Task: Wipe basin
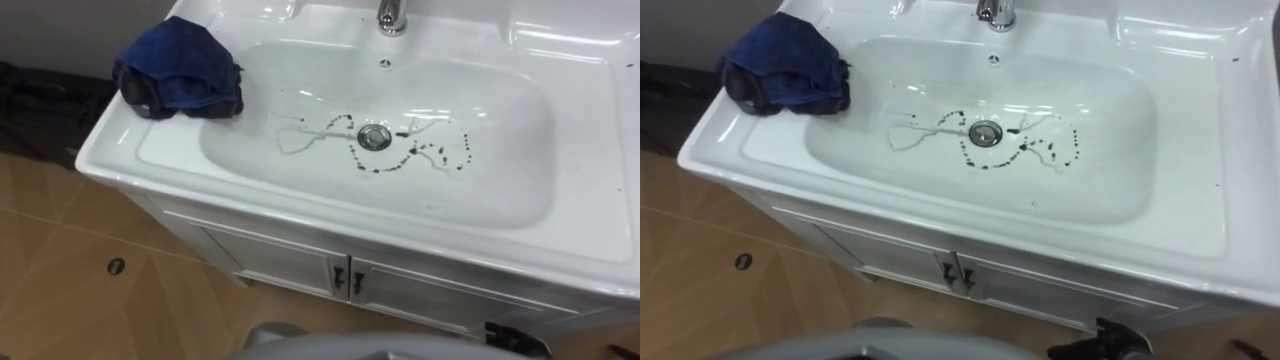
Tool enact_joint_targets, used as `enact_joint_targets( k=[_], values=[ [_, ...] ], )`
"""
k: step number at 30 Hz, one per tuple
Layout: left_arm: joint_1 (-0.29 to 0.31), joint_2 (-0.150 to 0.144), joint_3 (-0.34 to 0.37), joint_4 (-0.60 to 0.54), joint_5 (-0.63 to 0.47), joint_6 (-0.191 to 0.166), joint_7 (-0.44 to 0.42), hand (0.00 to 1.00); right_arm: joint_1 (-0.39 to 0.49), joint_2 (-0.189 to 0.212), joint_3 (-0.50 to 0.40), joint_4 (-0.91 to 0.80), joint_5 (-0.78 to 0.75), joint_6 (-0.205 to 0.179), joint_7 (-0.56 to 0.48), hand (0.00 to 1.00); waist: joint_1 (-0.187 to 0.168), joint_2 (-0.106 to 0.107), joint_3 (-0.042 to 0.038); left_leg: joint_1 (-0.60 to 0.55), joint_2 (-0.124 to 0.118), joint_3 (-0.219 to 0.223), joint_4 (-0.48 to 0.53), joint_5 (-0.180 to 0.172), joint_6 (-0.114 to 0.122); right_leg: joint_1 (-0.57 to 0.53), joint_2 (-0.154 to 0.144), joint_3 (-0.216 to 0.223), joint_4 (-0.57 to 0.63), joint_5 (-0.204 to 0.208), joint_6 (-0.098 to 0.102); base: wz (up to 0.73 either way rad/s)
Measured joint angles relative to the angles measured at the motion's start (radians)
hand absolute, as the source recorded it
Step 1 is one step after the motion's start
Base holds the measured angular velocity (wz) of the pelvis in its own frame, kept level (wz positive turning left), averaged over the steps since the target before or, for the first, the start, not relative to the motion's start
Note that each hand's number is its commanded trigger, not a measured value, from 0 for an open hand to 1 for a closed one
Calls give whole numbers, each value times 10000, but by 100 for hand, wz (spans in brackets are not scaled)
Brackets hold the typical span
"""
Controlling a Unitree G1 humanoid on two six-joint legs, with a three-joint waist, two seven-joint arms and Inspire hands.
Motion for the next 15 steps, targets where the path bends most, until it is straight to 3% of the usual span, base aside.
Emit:
enact_joint_targets(
  k=[5,7,15],
  values=[
    [-643,650,3,-1239,1692,-28,308,0,-14,-18,10,33,-54,-4,27,0,-58,0,8,-7,-21,-39,2,23,35,2,-17,3,7,3,4,1],
    [-679,854,19,-1514,2141,-43,398,0,-50,-20,-12,24,-22,-22,38,0,-282,3,16,-11,-40,-38,0,31,49,10,-39,-22,7,4,19,2],
    [-793,861,-117,-2307,3723,-73,311,0,-106,-6,-36,38,76,-336,89,0,-1040,52,99,30,-55,65,-37,35,55,7,-42,65,-18,48,58,-2]
  ],
)
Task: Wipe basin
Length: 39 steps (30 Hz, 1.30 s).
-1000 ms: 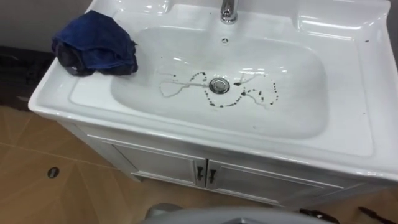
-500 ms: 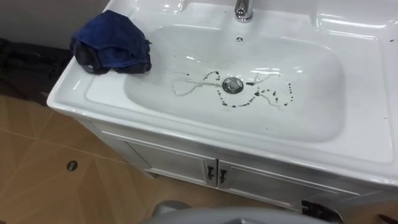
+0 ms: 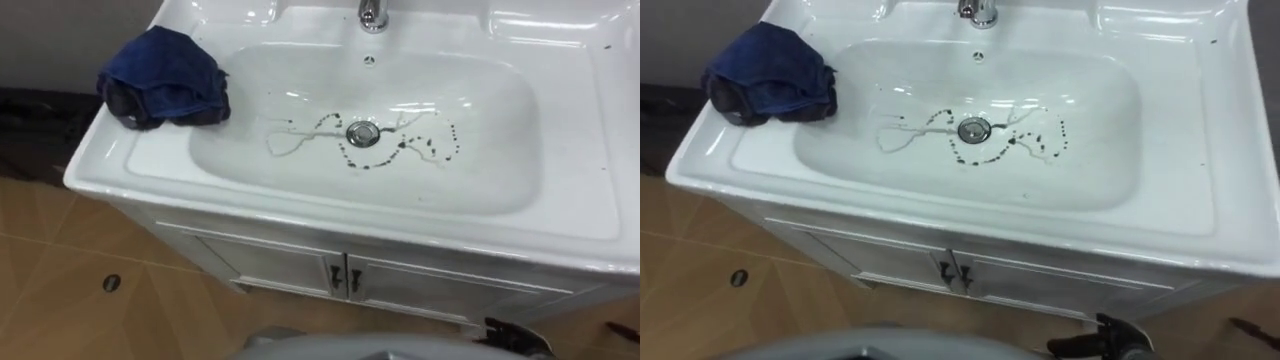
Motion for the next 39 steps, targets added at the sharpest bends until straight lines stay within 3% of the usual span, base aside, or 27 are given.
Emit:
enact_joint_targets(
  k=[4,7,10,17,24,28,31,34,37,39],
  values=[
    [42,-8,-323,-291,459,-2,-427,0,13,-1,-210,45,21,-88,193,0,-329,94,55,180,3,-15,-73,0,0,122,21,74,-68,14,6,-9],
    [183,-72,-680,-880,464,-2,-891,0,87,4,-329,41,261,-121,225,0,-386,152,81,312,32,215,-108,0,0,173,94,371,-172,56,23,-20],
    [161,-164,-906,-1173,830,-4,-1255,0,119,1,-488,56,287,-283,346,0,-728,148,111,341,20,268,-134,0,0,167,129,480,-186,77,43,-13],
    [186,-170,-2527,-1501,2697,-13,-2211,0,164,72,-953,237,768,-468,571,0,-1467,266,113,371,13,411,-220,0,1,351,220,558,-643,357,121,-5],
    [-58,-209,-3147,-1566,3849,-16,-3336,0,-114,169,-1149,744,781,-628,575,0,-1829,138,125,524,21,790,-319,1,2,338,275,1051,-660,394,145,-22],
    [-142,-473,-3750,-1559,4374,-13,-3592,0,-93,185,-1172,810,1002,-606,567,0,-2051,50,141,564,18,846,-350,0,2,387,292,1078,-742,451,169,-5],
    [-218,-616,-4209,-1238,4304,-4,-3795,0,-75,230,-1180,739,1002,-594,552,0,-2134,-21,190,669,29,1021,-376,1,2,408,303,1132,-743,452,170,-10],
    [-260,-640,-4431,-412,3951,142,-3901,0,-85,227,-1180,713,998,-486,559,0,-2155,-38,186,749,34,1097,-391,1,2,324,343,1355,-741,455,165,-20],
    [-309,-986,-4463,607,3964,280,-3934,0,-70,227,-1262,713,997,-272,559,0,-2249,-76,173,768,30,1180,-446,0,2,293,346,1397,-741,454,166,-7],
    [-319,-1040,-4579,1075,3958,538,-4054,0,-44,247,-1336,696,994,-120,561,0,-2253,-96,117,751,32,1251,-451,1,3,245,359,1456,-734,454,166,-8]
  ],
)
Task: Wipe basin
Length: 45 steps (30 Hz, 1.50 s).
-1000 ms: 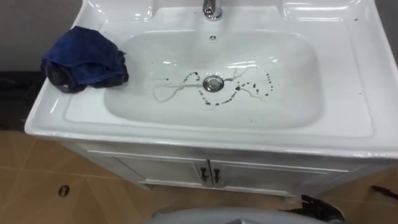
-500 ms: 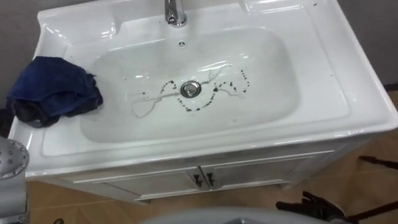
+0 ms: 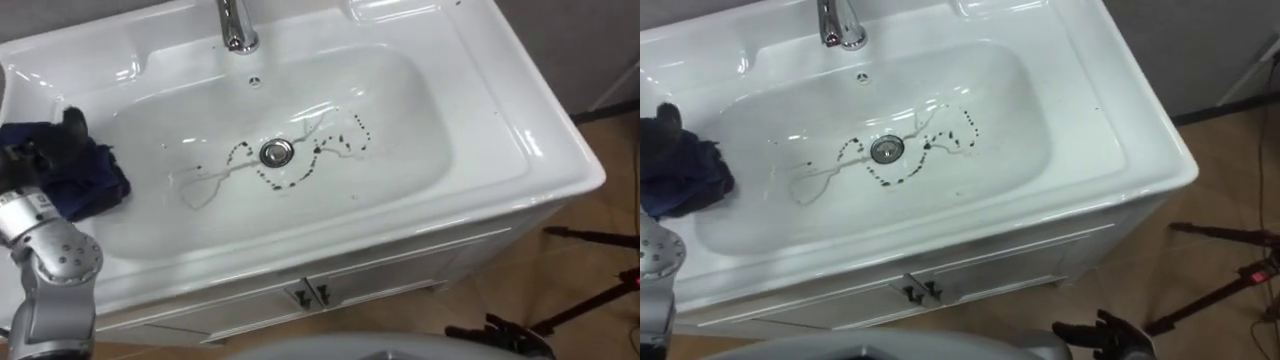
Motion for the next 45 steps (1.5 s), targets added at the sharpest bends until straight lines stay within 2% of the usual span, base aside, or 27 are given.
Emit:
enact_joint_targets(
  k=[2,5,8,13,15,17,21,26,37,40,44,45],
  values=[
    [2,-6,-155,587,-121,110,-10,0,58,0,5,-7,7,222,-3,0,40,-126,-55,53,30,75,-47,0,0,46,51,163,-4,15,-3,-12],
    [-11,-65,-245,1367,-205,345,-9,0,193,14,2,14,31,335,-50,0,33,-204,-100,164,57,95,-84,-1,0,115,97,213,-7,66,-21,-10],
    [-31,-293,-251,1968,-202,376,15,0,241,59,3,11,5,397,-157,0,37,-187,-86,338,71,120,-167,-1,0,219,147,352,-15,92,-34,-16],
    [-289,-317,-253,2512,-197,403,42,0,253,54,-2,14,-13,490,-174,0,8,-233,-43,451,70,159,-180,-1,1,254,169,501,11,118,-35,-7],
    [-356,-317,-254,2597,-187,436,39,0,253,49,-7,15,-19,571,-159,0,8,-231,-42,458,74,197,-179,-1,1,213,188,577,3,133,-32,0],
    [-557,-318,-243,2933,-182,490,31,0,204,1,-12,19,-96,694,-132,0,29,-182,-78,461,82,277,-181,-3,2,151,205,653,16,136,-33,-5],
    [-583,-318,-214,3098,-176,619,17,0,193,-26,-8,16,-319,700,-131,0,29,-115,-125,458,134,339,-184,-3,3,94,276,732,27,228,-85,-10],
    [-528,-323,-258,3226,-161,732,79,0,199,-51,3,8,-320,910,-251,0,34,-72,-156,468,165,339,-179,-3,2,97,303,728,40,267,-110,1],
    [-522,-321,-343,3688,44,889,416,0,249,-89,158,2,-390,1300,-446,0,35,-61,-146,618,157,361,-213,-6,4,69,320,794,227,312,-117,-4],
    [-535,-322,-342,3695,42,890,513,0,256,-124,264,13,-393,1409,-434,0,39,-26,-147,616,201,359,-294,-115,164,-73,394,850,410,293,-127,-6],
    [-585,-303,-338,3986,51,887,709,0,234,-143,393,110,-534,1538,-438,0,37,-16,-147,597,191,363,-346,-117,168,-102,396,887,548,294,-141,-3],
    [-586,-303,-344,4057,60,886,713,11,229,-148,392,121,-627,1564,-439,0,37,-12,-147,596,193,363,-341,-117,168,-105,400,891,552,292,-144,0]
  ],
)
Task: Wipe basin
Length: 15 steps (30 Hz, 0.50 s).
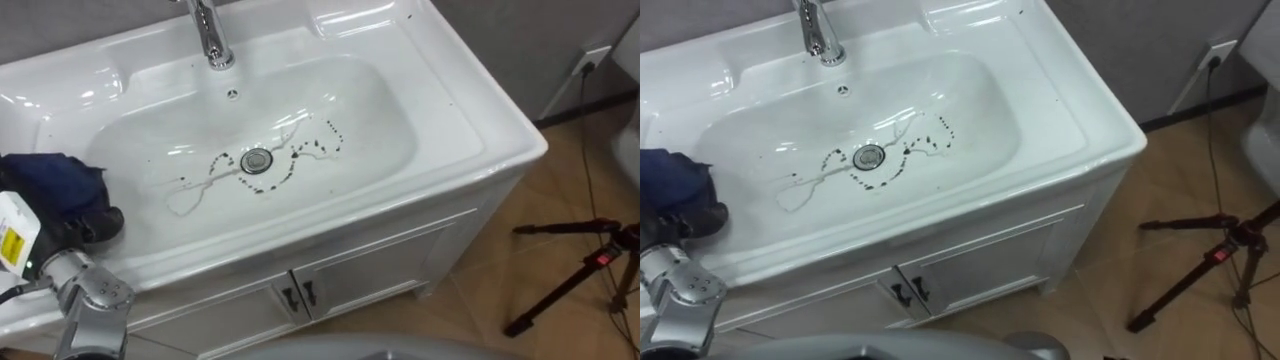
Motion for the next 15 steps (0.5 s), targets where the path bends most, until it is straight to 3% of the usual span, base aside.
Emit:
enact_joint_targets(
  k=[1,2,3,15],
  values=[
    [-23,7,-1,106,38,-8,4,30,-7,-1,9,36,-149,15,-6,0,3,5,-2,-3,5,-3,13,0,-2,-10,3,3,10,-6,-11,0],
    [-53,25,0,241,111,-9,3,75,-9,-2,18,42,-310,40,-17,0,4,19,-5,-14,9,-4,24,1,-3,-19,7,7,12,-12,-20,0],
    [-45,29,0,302,159,-8,0,100,-9,-5,15,41,-407,90,-25,0,9,35,-13,-24,11,-6,29,1,-4,-30,10,15,13,-11,-23,0],
    [-99,85,22,516,434,-3,352,100,-43,-11,-20,-43,-2042,654,-231,0,150,44,-98,-127,-5,18,94,2,-3,-241,27,147,152,5,-47,-3]
  ],
)
